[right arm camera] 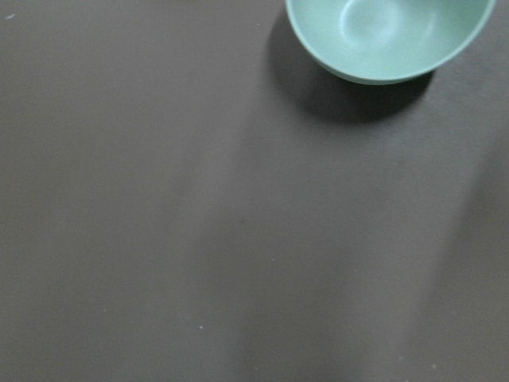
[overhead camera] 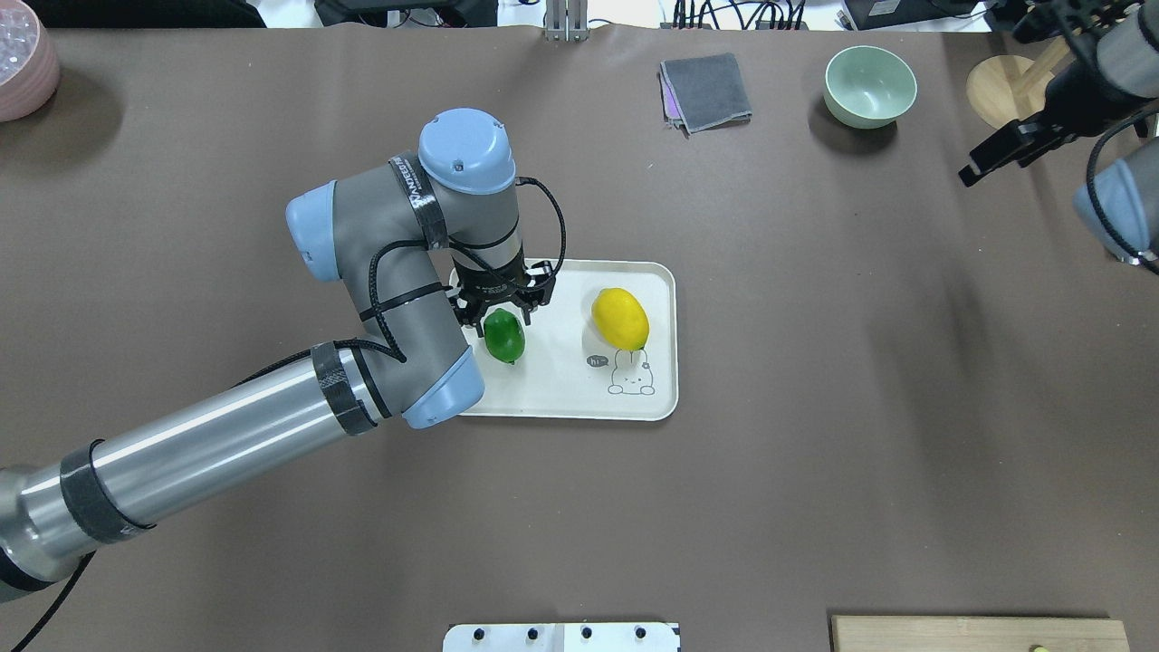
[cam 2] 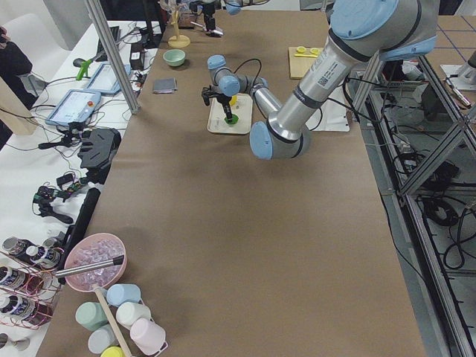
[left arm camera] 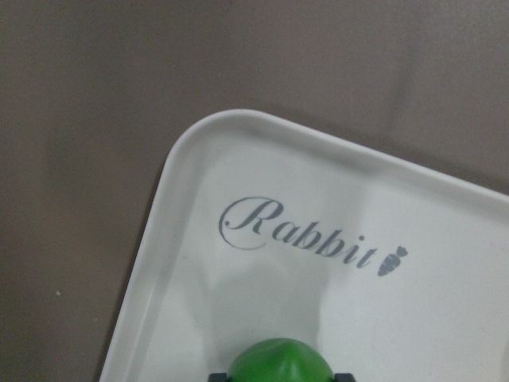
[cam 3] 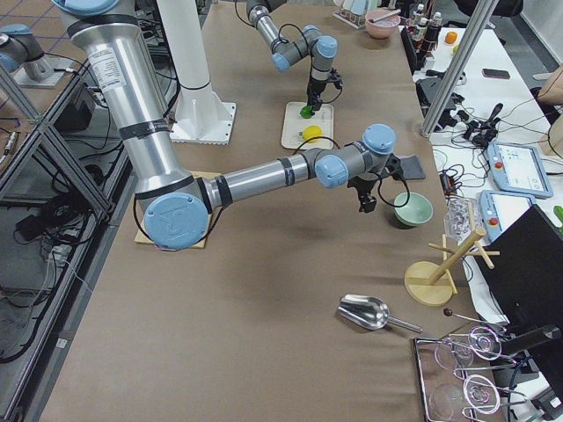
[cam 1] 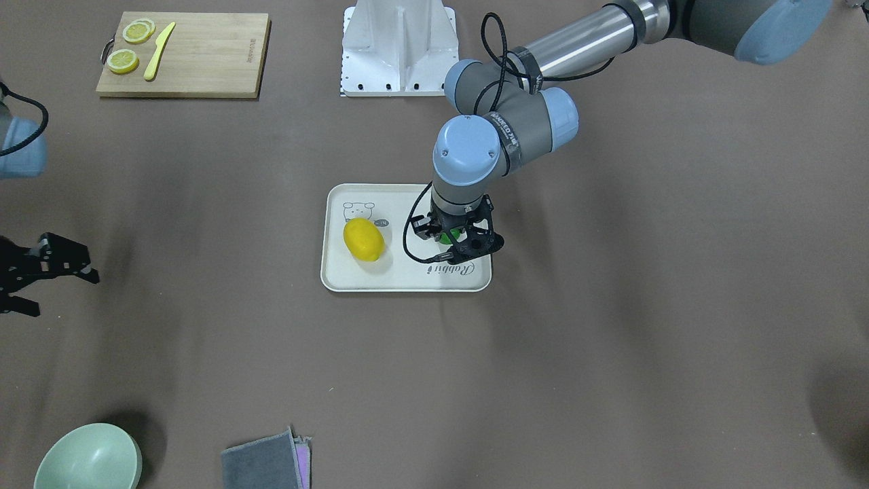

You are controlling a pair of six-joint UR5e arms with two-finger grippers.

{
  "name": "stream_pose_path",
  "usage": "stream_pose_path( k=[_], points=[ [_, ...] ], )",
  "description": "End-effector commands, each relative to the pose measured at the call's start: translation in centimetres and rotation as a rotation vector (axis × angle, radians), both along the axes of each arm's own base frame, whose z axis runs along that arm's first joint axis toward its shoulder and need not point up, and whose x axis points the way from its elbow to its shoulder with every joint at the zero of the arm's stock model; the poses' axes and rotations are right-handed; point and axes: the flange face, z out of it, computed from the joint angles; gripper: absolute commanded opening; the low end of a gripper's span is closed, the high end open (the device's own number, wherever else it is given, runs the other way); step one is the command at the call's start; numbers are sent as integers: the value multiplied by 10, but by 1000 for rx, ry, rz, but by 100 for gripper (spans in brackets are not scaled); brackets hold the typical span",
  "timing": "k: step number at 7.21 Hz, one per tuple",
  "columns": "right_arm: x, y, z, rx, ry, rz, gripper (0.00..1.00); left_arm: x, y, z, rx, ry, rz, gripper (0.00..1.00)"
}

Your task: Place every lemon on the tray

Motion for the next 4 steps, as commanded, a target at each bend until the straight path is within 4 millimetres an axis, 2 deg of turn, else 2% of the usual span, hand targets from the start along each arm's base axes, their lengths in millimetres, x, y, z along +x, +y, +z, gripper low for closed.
stream_pose_path(
  k=[1,2,3,4],
  points=[
    [64,11,40,-157,52,91,97,-20,-12,-7,13,9,-12,98],
    [84,14,49,-184,56,129,96,-61,-30,5,23,1,3,98],
    [106,30,66,-244,67,162,96,-104,-46,30,35,2,29,98],
    [117,53,83,-275,75,173,96,-156,-44,75,68,-4,43,98]
  ],
)
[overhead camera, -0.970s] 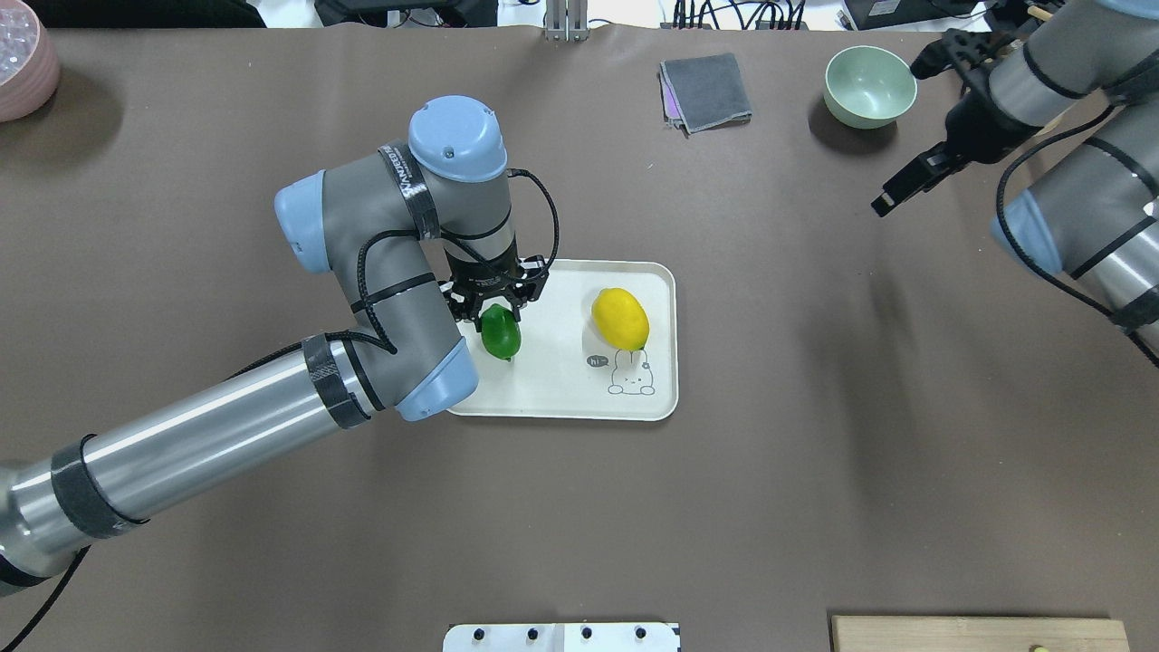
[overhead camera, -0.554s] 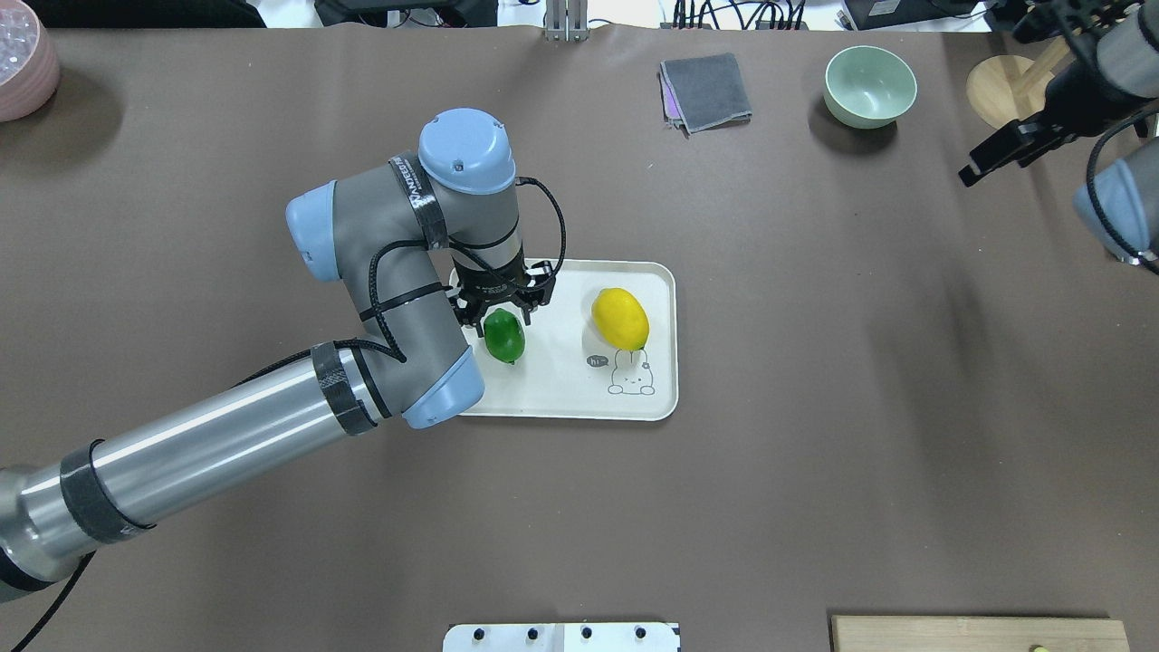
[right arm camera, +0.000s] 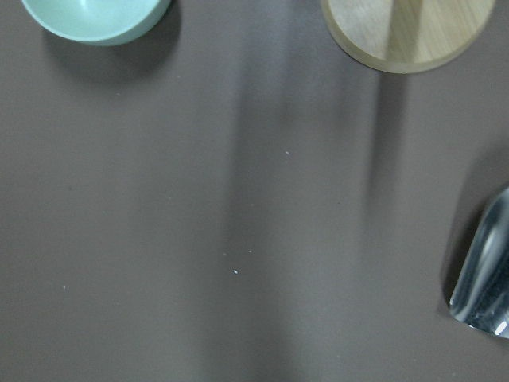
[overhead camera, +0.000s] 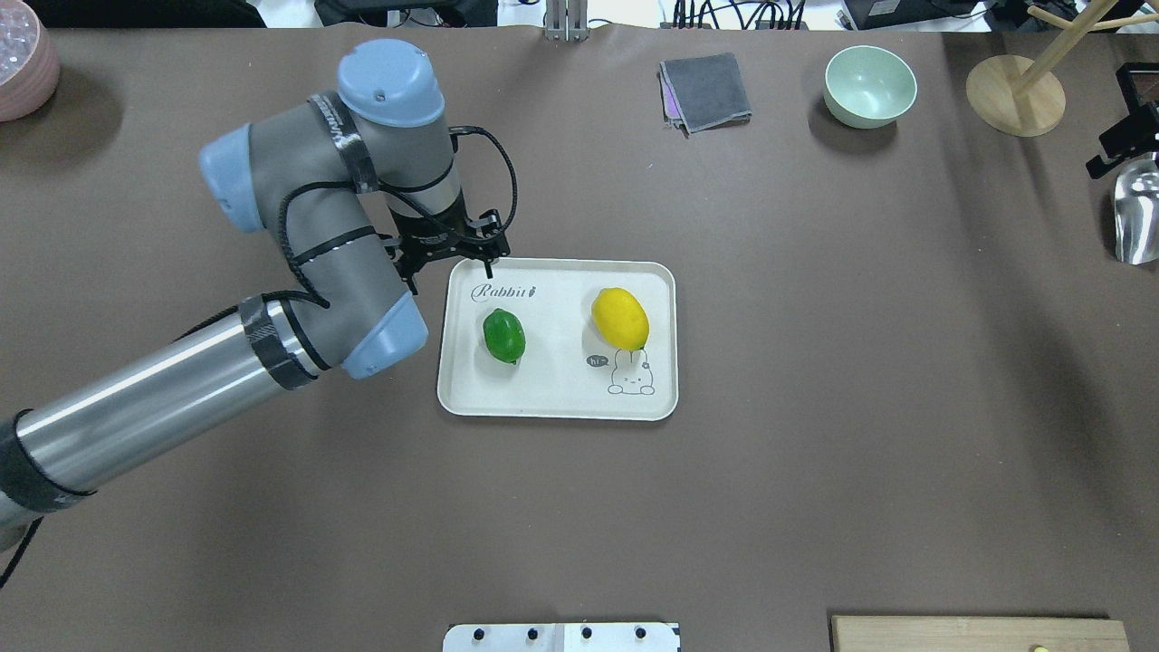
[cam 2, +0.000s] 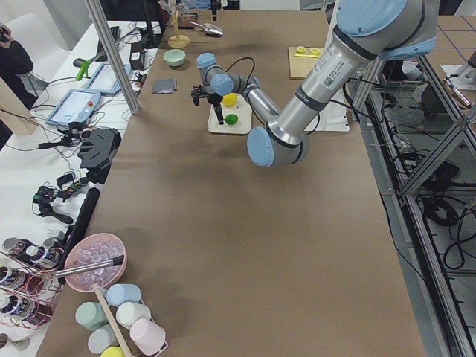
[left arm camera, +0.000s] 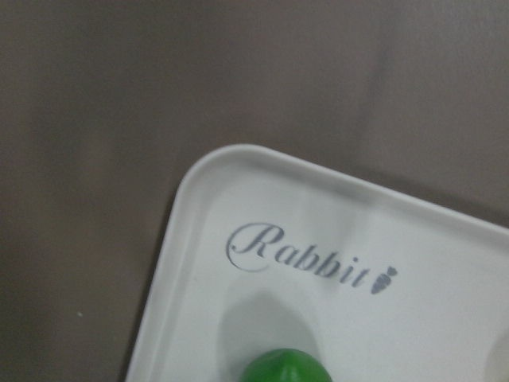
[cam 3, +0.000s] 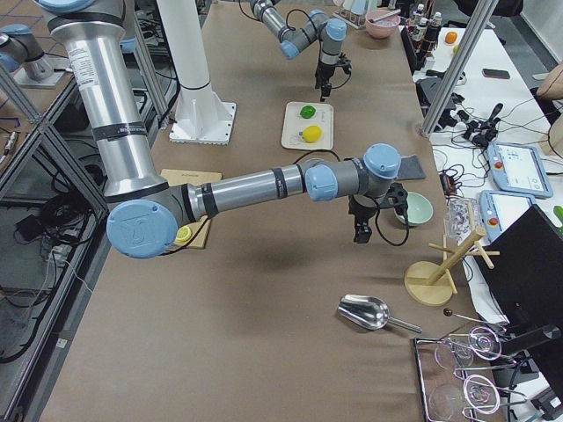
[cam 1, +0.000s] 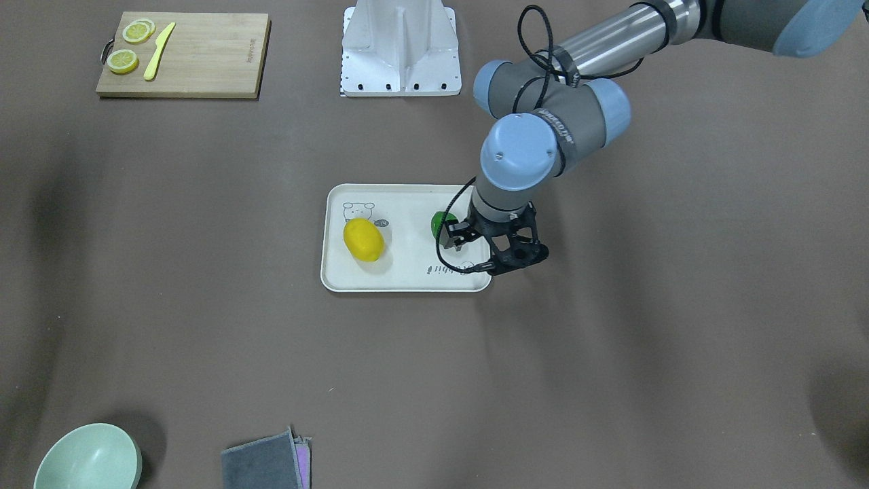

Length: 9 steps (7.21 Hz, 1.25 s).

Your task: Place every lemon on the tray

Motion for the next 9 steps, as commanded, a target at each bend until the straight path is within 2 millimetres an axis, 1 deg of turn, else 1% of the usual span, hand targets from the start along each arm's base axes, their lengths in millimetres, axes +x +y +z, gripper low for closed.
stream_pose_path(
  k=[1,2,3,4,5,6,7,8,9],
  points=[
    [31,38,31,-63,19,43,96,-104,1,87,67,-16,57,98],
    [36,50,35,-58,56,50,97,-150,-2,134,95,-32,92,98],
    [37,53,36,-59,69,52,99,-196,-1,181,99,-34,123,98],
    [39,59,42,-73,70,52,99,-240,-1,219,120,-52,145,98],
    [43,60,45,-78,72,59,99,-276,8,254,120,-37,176,98],
    [55,60,45,-73,78,80,100,-312,22,291,145,-26,181,98],
    [74,61,49,-73,84,112,100,-338,45,323,160,0,165,98],
    [86,67,56,-72,77,122,100,-358,77,360,174,12,172,98],
    [99,71,61,-59,75,121,100,-373,107,389,183,12,182,98]
  ],
)
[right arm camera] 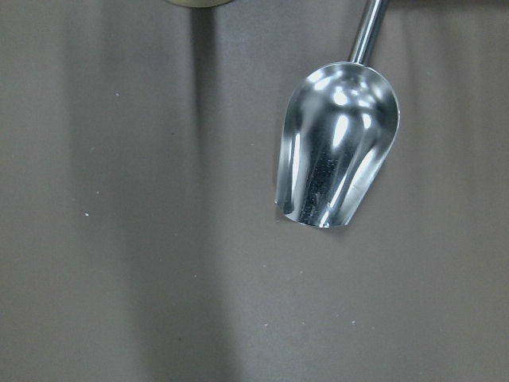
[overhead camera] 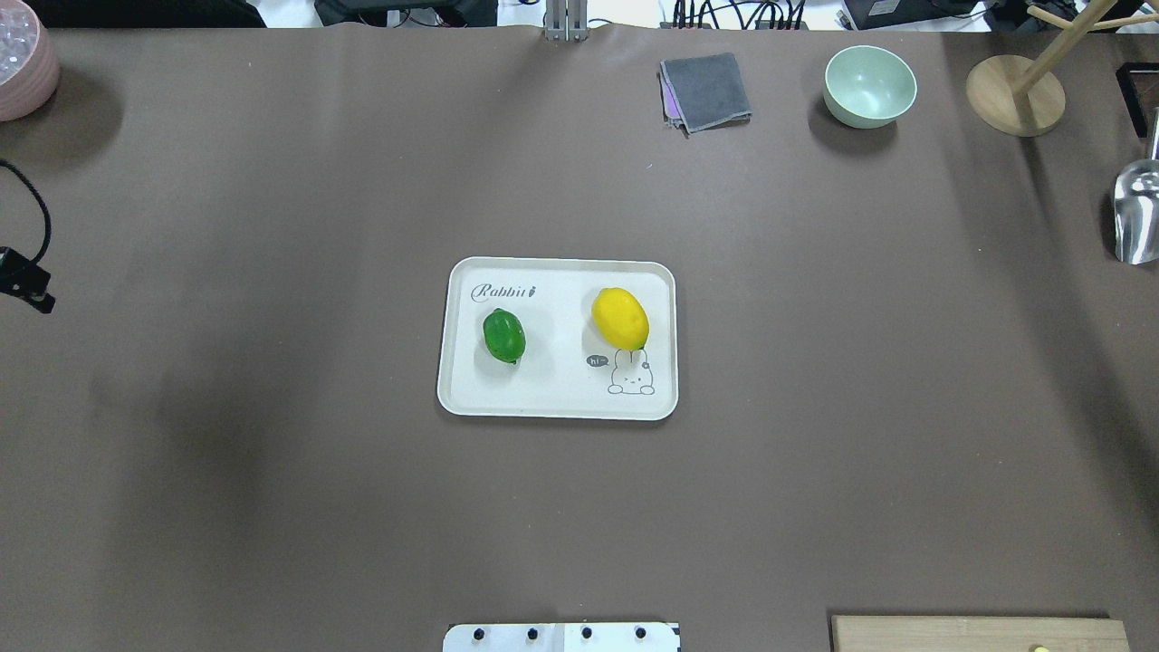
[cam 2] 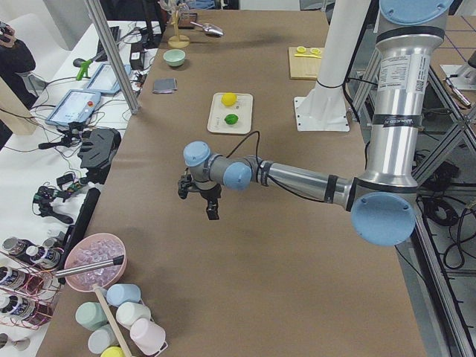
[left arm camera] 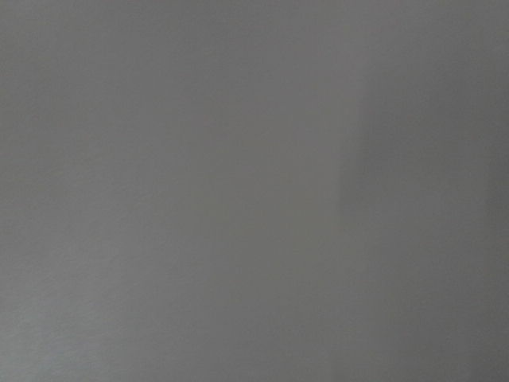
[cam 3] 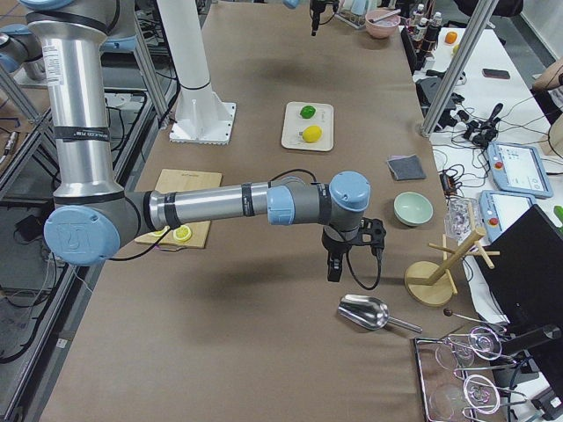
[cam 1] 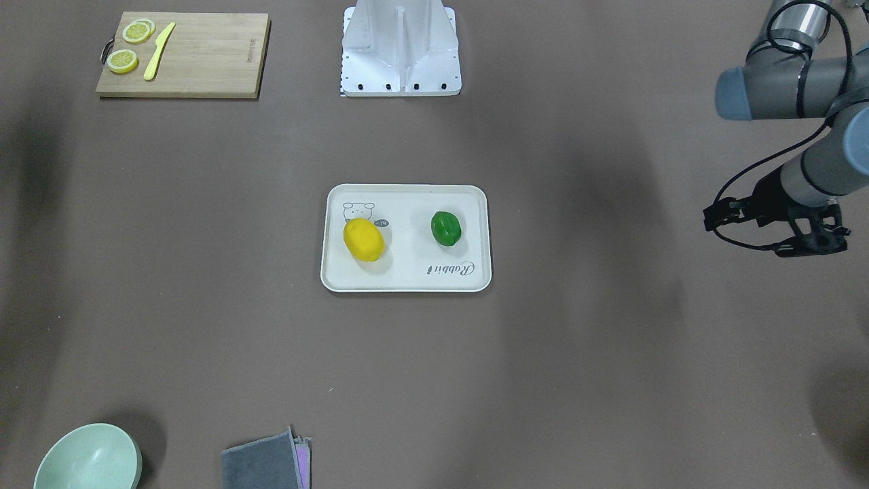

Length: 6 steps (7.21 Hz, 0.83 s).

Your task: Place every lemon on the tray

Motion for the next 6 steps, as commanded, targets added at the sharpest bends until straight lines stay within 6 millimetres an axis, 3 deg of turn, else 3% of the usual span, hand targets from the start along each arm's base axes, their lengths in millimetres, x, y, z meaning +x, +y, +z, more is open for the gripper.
stream_pose_path(
  k=[1,3,5,6],
  points=[
    [28,9,12,6,-6,24,100,-43,56,59,30,3,23,98],
    [42,13,28,17,-4,7,100,-69,62,76,49,-4,37,98],
    [58,29,38,2,-4,39,100,-103,53,102,29,-16,-3,98],
    [60,41,38,0,-3,45,100,-130,36,107,45,-22,25,98]
  ],
)
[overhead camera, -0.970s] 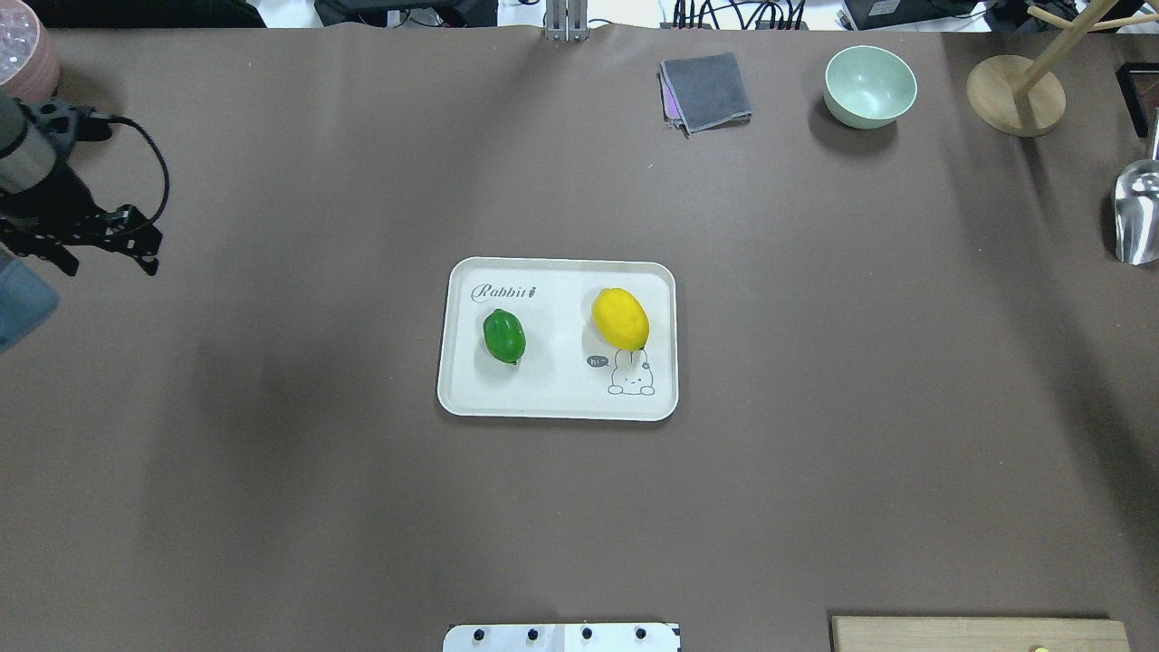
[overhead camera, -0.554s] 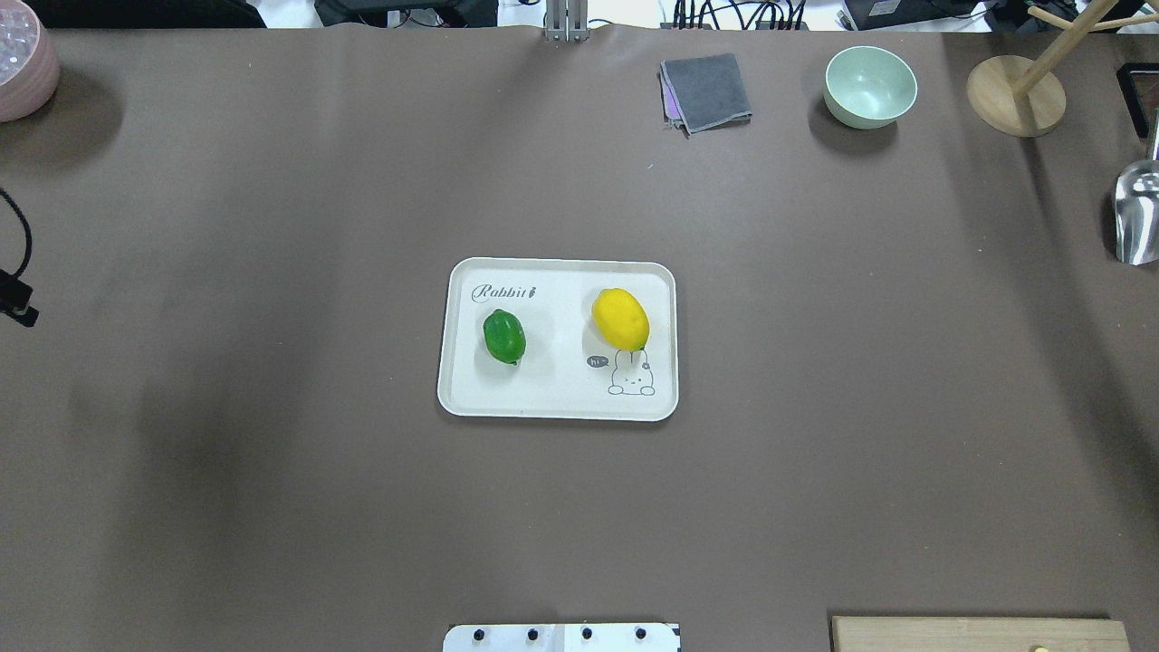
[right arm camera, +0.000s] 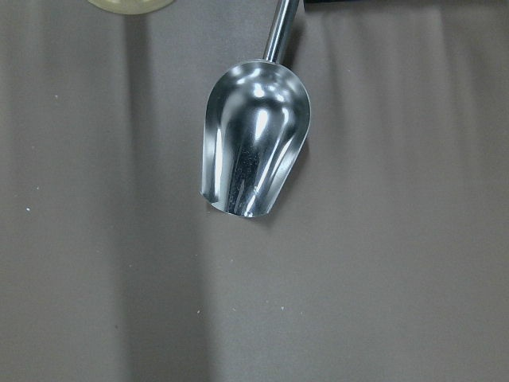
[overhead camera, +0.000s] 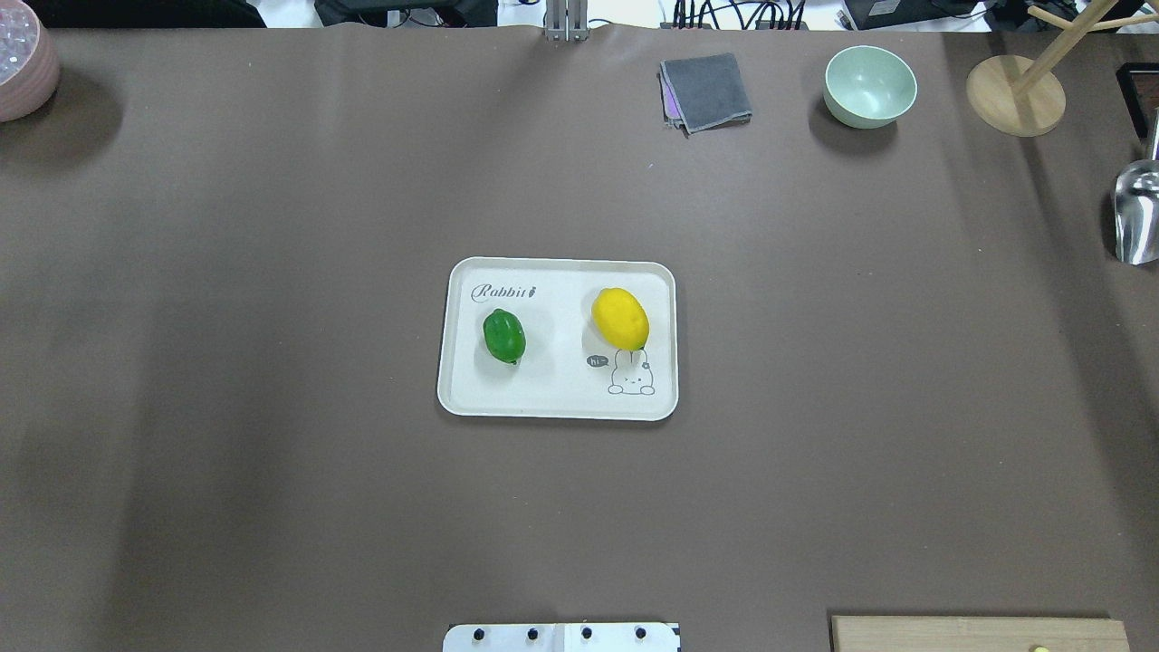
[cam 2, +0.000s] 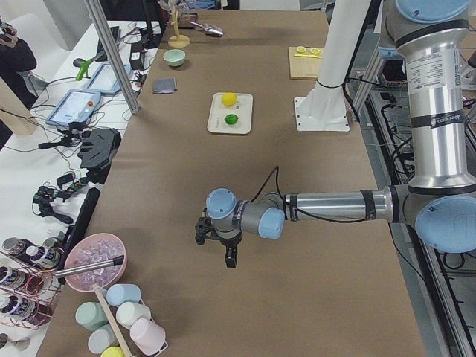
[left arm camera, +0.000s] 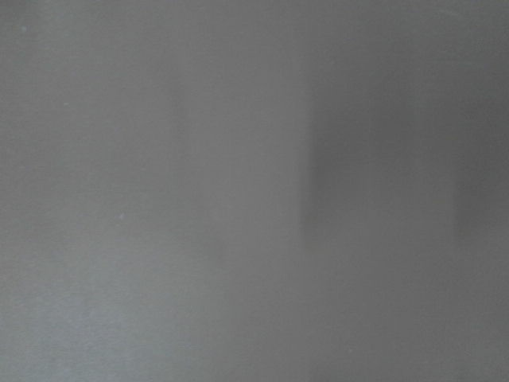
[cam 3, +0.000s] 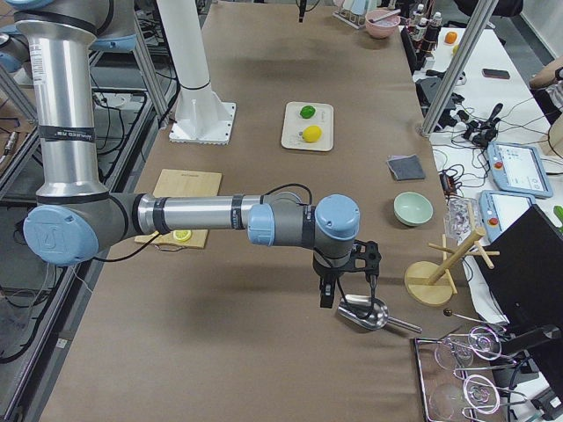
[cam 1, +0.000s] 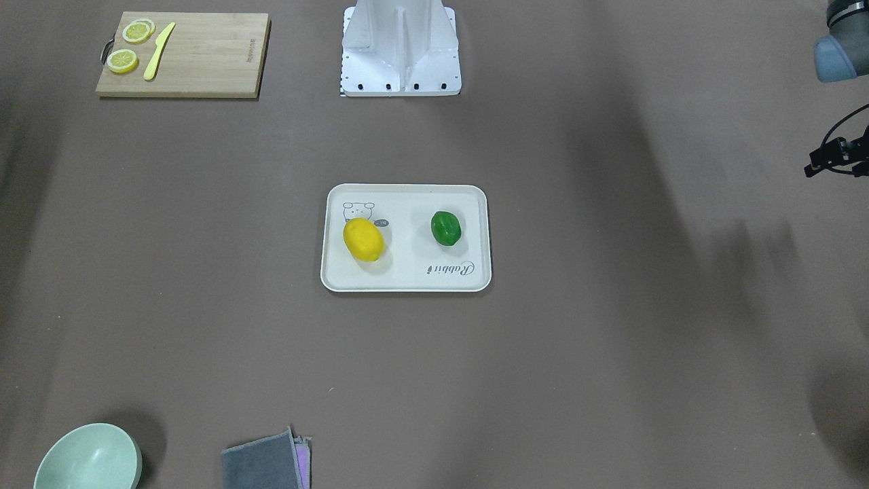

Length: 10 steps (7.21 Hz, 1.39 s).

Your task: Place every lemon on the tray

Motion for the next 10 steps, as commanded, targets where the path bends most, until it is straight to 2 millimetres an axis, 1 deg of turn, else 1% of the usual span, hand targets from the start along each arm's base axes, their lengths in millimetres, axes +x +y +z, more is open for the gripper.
stream_pose_path(
  k=[1,2,3,4,5,6,7,8,10],
  points=[
    [4,25,-1,3,4,10,100,-55,-29,16,-1,-8,31,98],
    [4,28,0,0,4,10,100,-69,-40,15,-12,-10,23,98],
    [4,30,1,-3,3,12,100,-78,-40,14,-20,-7,5,98],
    [4,32,1,-2,4,12,100,-82,-40,-1,-25,-5,-4,98],
    [4,36,0,-3,3,13,100,-85,-38,-27,-45,-6,-10,98],
    [4,39,-1,0,3,12,100,-86,-31,-44,-59,-8,-7,98],
    [4,40,-1,-1,3,15,100,-87,-28,-47,-43,-9,4,98],
    [4,40,-1,-1,1,15,100,-87,-24,-44,-50,-12,6,98],
    [4,40,-1,-1,1,15,100,-88,-23,-44,-53,-14,4,98]
  ],
)
